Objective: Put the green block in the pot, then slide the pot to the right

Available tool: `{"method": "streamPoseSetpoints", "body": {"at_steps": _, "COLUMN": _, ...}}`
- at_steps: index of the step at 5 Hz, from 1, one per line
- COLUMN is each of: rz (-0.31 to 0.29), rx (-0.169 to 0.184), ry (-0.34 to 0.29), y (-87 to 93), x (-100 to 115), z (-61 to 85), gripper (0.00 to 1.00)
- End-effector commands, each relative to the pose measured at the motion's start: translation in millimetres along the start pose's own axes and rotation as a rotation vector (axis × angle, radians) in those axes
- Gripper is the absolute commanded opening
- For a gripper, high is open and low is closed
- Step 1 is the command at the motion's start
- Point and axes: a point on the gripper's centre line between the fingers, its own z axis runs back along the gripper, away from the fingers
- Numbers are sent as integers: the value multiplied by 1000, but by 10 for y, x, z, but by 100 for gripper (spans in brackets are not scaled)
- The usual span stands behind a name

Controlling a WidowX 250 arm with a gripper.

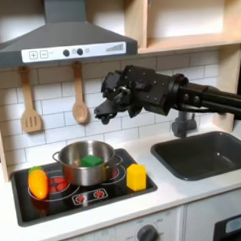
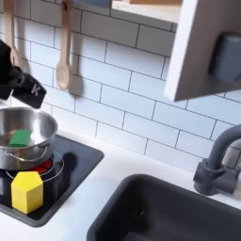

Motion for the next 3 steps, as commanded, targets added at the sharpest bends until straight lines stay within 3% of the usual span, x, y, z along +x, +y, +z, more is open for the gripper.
{"method": "streamPoseSetpoints", "body": {"at_steps": 1, "rz": 2, "rx": 0, "ry": -104, "y": 57, "x": 270, "z": 10, "gripper": 100}}
{"method": "streamPoseSetpoints", "body": {"at_steps": 2, "rz": 8, "rx": 9, "ry": -165, "y": 112, "x": 414, "z": -12, "gripper": 100}}
{"method": "streamPoseSetpoints", "body": {"at_steps": 3, "rz": -16, "rx": 19, "ry": -229, "y": 155, "x": 560, "z": -20, "gripper": 42}}
